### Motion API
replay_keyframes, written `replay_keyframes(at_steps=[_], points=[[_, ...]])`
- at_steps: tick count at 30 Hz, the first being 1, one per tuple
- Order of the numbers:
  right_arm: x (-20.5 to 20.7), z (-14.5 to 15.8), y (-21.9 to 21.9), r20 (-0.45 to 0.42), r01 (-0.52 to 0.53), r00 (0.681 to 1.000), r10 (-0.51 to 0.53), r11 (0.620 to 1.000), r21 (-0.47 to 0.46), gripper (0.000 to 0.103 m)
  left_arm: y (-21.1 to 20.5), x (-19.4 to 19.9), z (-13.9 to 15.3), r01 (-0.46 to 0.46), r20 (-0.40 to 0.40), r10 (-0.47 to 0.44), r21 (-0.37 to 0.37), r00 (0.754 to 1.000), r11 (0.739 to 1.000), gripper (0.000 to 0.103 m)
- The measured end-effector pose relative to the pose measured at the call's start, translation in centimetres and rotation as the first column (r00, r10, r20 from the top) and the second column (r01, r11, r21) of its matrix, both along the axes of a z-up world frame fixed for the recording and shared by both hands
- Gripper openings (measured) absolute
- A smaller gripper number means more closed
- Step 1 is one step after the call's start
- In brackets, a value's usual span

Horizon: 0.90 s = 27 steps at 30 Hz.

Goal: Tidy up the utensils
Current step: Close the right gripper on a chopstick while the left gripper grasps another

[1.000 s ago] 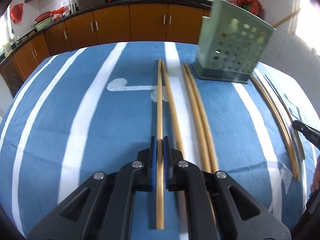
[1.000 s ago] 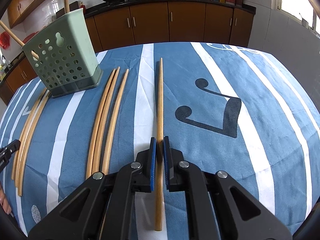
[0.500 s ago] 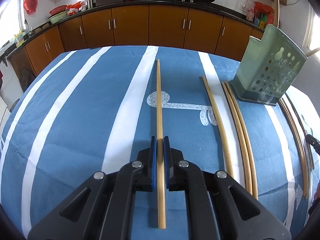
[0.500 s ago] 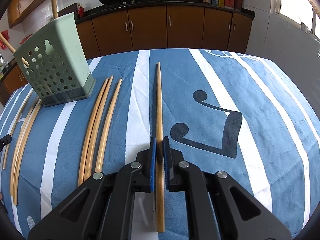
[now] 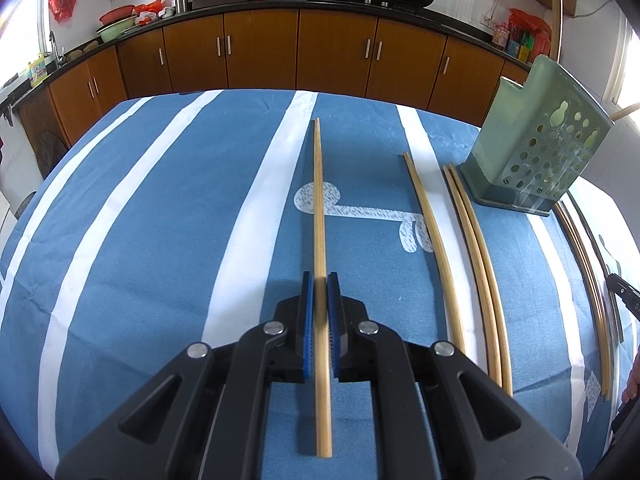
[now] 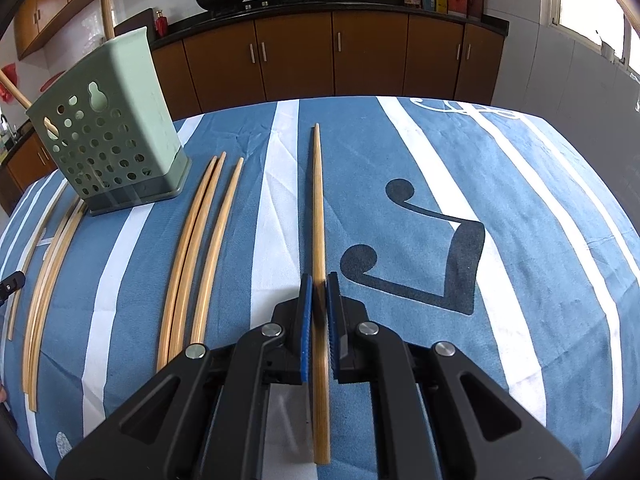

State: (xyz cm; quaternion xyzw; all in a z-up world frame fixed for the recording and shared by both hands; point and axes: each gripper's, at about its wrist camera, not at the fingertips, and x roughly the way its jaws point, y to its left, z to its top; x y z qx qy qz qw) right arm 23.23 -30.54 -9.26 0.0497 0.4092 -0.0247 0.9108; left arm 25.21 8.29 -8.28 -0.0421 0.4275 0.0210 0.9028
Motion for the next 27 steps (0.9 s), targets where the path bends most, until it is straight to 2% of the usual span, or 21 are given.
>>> replay_keyframes(at_steps=[14, 27], points=[[-0.4, 0.0, 0.0, -0.001, 0.002, 1.000, -0.002, 1.000, 0.008, 0.009, -0.3, -0.2, 0.0, 0.004, -0.001, -0.004, 0.012, 1.000, 1.000, 0.009], [-2.7, 0.0, 0.3, -0.009, -0.024, 1.000, 0.023, 1.000, -0.007, 0.008, -1.1, -3.7, 0.0, 0.047, -0.009, -0.046, 0.036, 0.999, 0.998, 0.008]])
